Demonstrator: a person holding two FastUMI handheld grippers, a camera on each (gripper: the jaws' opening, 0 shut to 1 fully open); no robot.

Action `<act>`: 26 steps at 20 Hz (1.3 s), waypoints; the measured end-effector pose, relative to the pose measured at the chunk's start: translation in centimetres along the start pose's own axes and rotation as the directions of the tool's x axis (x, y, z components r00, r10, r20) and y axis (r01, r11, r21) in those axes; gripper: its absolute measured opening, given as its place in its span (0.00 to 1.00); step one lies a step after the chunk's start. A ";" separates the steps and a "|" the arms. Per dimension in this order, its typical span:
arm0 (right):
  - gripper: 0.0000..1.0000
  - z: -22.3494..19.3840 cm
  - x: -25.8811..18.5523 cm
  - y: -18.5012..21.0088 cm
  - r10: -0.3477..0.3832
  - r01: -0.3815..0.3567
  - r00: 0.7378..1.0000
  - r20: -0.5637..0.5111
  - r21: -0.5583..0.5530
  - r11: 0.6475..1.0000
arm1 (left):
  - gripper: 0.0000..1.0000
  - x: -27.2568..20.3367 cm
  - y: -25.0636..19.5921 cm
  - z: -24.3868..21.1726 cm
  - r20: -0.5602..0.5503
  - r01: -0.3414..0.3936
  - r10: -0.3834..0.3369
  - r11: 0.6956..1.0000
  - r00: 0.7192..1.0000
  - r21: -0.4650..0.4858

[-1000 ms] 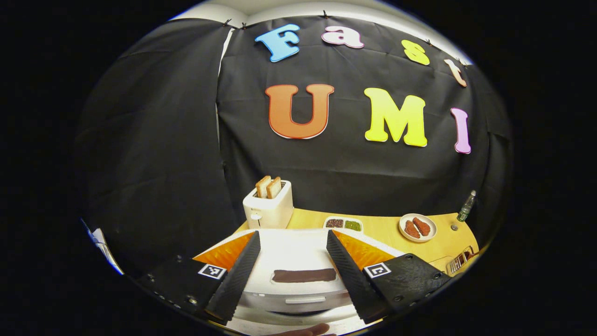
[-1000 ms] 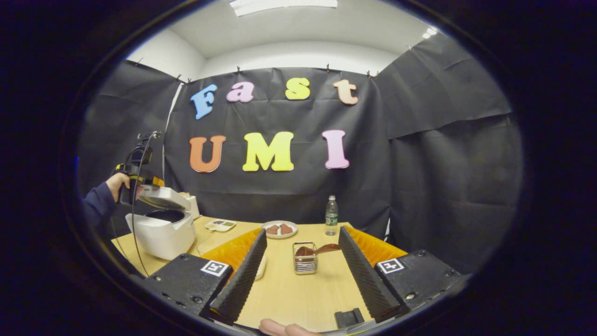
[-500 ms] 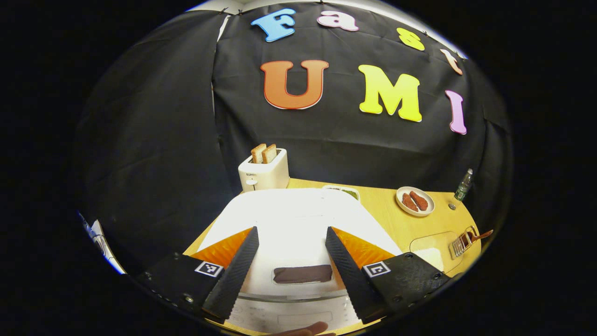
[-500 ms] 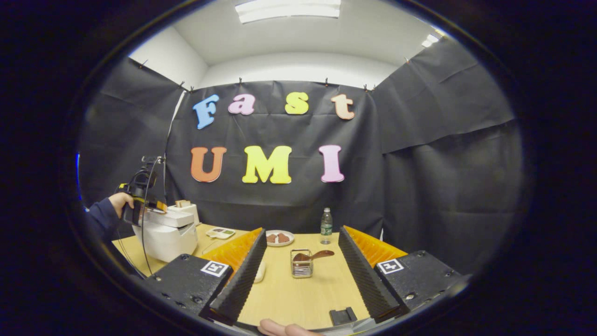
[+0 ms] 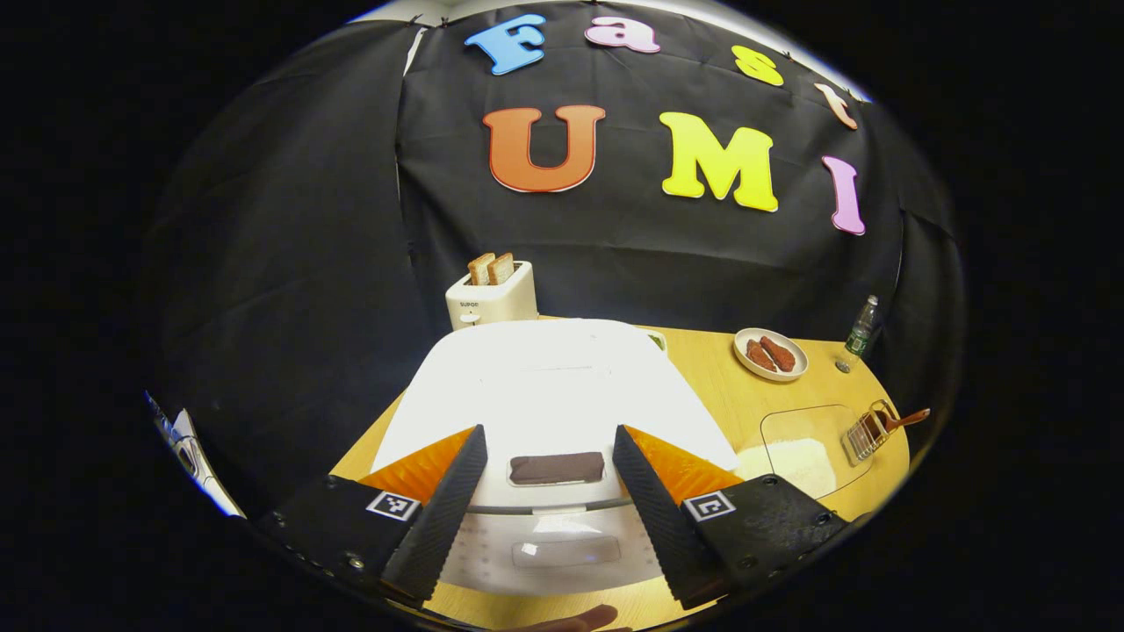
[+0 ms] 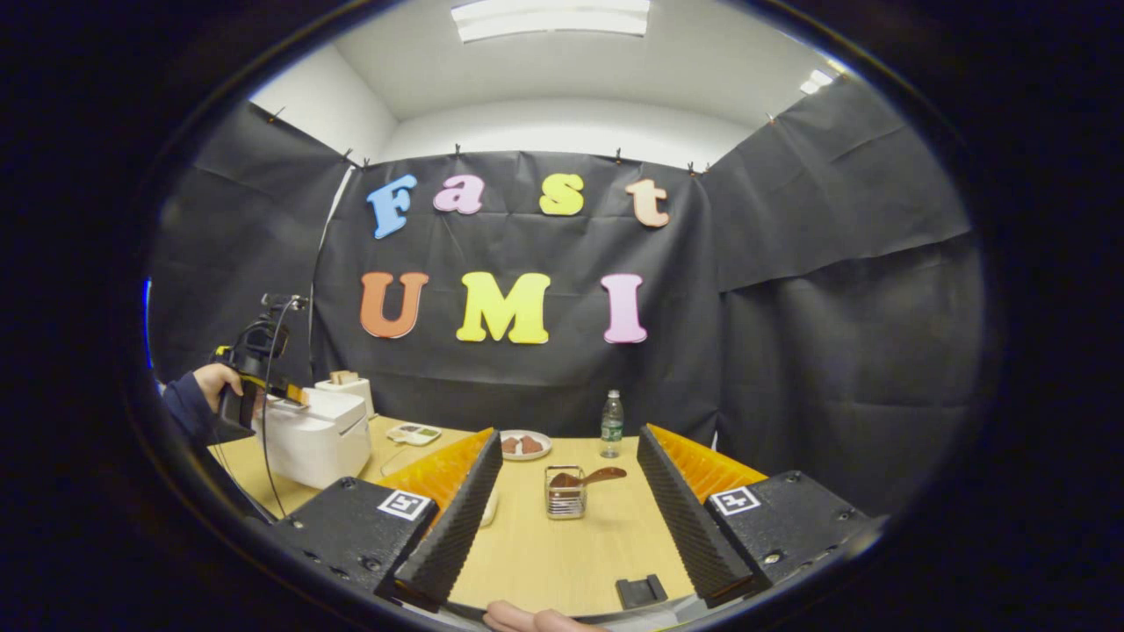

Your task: Close the left gripper, press the button to open the rice cooker; take a wooden spoon from the chopstick holder with the right hand, scoop a spoonful of rice and pour it into the rice cooker, then put the wooden spoon back into the chopstick holder.

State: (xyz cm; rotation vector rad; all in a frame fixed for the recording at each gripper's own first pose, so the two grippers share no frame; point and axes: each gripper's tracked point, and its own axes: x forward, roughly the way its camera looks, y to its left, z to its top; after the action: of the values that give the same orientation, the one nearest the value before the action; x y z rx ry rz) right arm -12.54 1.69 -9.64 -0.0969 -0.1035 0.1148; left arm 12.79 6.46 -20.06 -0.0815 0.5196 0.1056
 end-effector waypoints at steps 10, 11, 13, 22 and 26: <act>1.00 -0.1 -0.2 0.0 -0.008 0.008 1.000 0.000 -0.014 1.000 | 0.95 -0.4 -0.1 -1.5 0.079 0.002 -0.004 1.000 0.997 0.020; 1.00 -0.1 -0.1 0.0 -0.008 0.008 1.000 -0.002 -0.013 1.000 | 0.95 -0.3 0.0 -1.4 0.088 0.000 0.000 1.000 0.996 0.007; 1.00 -0.4 -0.1 -0.2 -0.011 0.011 1.000 -0.008 -0.010 1.000 | 0.95 -0.4 0.0 -1.5 0.088 -0.006 0.006 1.000 0.996 -0.001; 1.00 -0.8 1.9 -1.6 -0.046 0.047 0.998 -0.030 0.040 0.998 | 0.90 -3.0 0.7 0.0 0.219 -0.046 0.052 0.998 0.974 -0.032; 1.00 -1.9 2.7 -2.1 -0.057 0.062 0.996 -0.064 0.096 0.993 | 0.90 -7.7 -1.7 0.3 0.277 0.007 -0.005 1.000 0.961 -0.008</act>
State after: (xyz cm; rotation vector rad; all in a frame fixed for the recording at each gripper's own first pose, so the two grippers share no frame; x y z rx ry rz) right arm -9.47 -0.21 -11.02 0.0002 -0.0399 0.0571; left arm 6.47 4.20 -15.88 -0.0754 0.2387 0.1111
